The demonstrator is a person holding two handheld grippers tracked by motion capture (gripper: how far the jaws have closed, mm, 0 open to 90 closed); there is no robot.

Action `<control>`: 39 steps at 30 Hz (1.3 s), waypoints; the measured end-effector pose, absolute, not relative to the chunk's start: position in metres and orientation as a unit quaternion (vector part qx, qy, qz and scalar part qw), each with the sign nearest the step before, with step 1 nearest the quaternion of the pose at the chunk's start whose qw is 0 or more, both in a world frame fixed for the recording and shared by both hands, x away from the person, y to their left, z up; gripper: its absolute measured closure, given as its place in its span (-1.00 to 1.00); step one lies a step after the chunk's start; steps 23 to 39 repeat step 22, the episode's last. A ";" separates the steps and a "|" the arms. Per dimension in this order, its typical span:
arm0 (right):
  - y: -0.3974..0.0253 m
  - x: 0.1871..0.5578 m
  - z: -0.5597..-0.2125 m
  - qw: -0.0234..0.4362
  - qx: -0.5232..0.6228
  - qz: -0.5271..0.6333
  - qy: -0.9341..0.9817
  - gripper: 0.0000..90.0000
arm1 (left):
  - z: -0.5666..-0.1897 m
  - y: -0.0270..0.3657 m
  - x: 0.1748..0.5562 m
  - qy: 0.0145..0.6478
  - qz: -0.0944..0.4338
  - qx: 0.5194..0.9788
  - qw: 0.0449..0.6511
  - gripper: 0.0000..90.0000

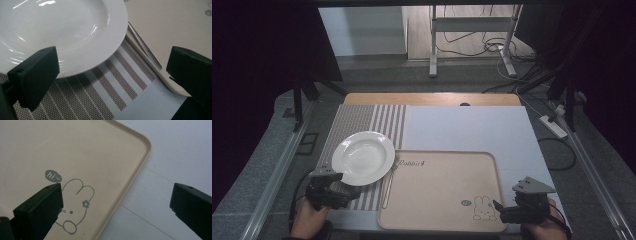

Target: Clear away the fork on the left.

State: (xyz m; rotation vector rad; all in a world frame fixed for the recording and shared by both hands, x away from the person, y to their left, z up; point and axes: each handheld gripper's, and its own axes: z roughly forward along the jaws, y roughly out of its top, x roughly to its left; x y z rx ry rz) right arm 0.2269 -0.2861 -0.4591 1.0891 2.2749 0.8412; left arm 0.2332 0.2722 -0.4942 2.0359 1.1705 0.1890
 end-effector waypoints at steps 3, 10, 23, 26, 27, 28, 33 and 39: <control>-0.286 0.227 -0.459 0.239 0.397 0.307 0.831 -1.00 | -0.494 0.276 0.230 0.463 0.074 0.793 0.389 -1.00; -0.286 0.227 -0.459 0.239 0.396 0.306 0.832 -1.00 | -0.492 0.282 0.222 0.465 0.082 0.788 0.394 -1.00; -0.285 0.227 -0.460 0.241 0.394 0.303 0.834 -1.00 | -0.491 0.283 0.216 0.456 0.085 0.795 0.391 -1.00; -0.285 0.227 -0.460 0.241 0.394 0.303 0.834 -1.00 | -0.491 0.283 0.216 0.456 0.085 0.795 0.391 -1.00; -0.285 0.227 -0.460 0.241 0.394 0.303 0.834 -1.00 | -0.491 0.283 0.216 0.456 0.085 0.795 0.391 -1.00; -0.285 0.227 -0.460 0.241 0.394 0.303 0.834 -1.00 | -0.491 0.283 0.216 0.456 0.085 0.795 0.391 -1.00; -0.285 0.227 -0.460 0.241 0.394 0.303 0.834 -1.00 | -0.491 0.283 0.216 0.456 0.085 0.795 0.391 -1.00; -0.285 0.227 -0.460 0.241 0.394 0.303 0.834 -1.00 | -0.491 0.283 0.216 0.456 0.085 0.795 0.391 -1.00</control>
